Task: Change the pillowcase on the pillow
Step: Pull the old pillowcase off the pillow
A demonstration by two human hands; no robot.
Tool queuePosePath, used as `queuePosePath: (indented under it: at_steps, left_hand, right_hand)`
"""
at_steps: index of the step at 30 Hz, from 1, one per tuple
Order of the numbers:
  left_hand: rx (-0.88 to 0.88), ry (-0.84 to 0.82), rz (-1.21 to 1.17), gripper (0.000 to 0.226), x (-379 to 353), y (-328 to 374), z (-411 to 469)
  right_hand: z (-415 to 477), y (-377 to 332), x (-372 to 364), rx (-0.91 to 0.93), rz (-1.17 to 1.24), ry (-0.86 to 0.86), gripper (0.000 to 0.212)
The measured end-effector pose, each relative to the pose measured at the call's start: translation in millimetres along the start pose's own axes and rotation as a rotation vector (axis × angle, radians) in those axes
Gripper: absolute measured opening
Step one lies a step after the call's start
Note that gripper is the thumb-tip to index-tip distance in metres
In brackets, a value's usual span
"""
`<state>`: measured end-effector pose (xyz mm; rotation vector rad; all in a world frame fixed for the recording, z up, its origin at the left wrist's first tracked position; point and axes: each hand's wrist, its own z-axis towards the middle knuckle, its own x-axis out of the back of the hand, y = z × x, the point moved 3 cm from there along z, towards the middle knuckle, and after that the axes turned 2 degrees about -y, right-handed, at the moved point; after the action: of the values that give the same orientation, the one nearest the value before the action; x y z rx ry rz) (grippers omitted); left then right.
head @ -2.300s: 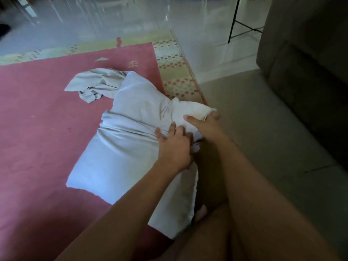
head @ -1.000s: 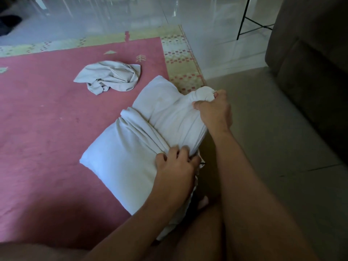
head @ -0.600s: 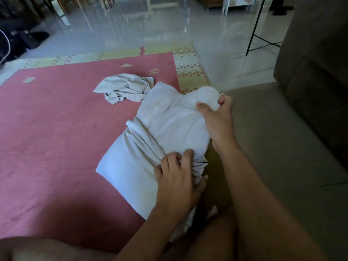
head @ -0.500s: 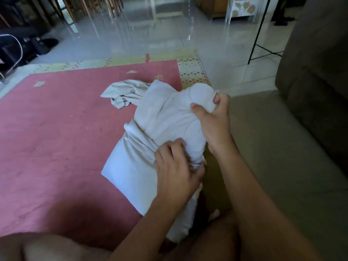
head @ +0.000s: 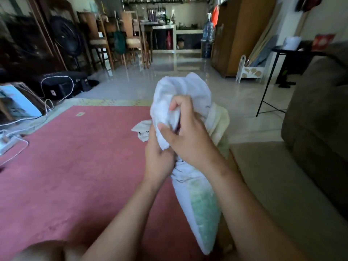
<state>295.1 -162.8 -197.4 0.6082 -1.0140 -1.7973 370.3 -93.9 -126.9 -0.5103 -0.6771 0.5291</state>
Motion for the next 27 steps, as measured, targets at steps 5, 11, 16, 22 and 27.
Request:
queuePosePath:
  at_steps: [5, 11, 16, 22, 27]
  left_hand:
    - [0.383, -0.058, 0.008, 0.029, 32.8, -67.1, -15.4]
    - [0.575, -0.192, -0.075, 0.020, 57.5, -74.3, -32.1]
    - [0.483, -0.027, 0.049, 0.055, 92.6, -55.9, -2.2]
    - [0.514, -0.076, 0.382, 0.055, 95.2, -50.4, -4.5]
    - [0.444, -0.026, 0.757, 0.073, 78.8, -48.6, 10.0]
  right_hand:
    - [-67.7, 70.5, -17.8, -0.062, -0.487, -0.250, 0.031]
    - [-113.6, 91.6, -49.6, -0.039, -0.683, -0.395, 0.022]
    - [-105.3, 101.5, -49.3, -0.108, -0.729, -0.321, 0.032]
    - [-75.6, 140.7, -17.2, -0.369, -0.721, -0.524, 0.057]
    - [-60.0, 135.6, -22.7, -0.179, -0.838, -0.546, 0.030]
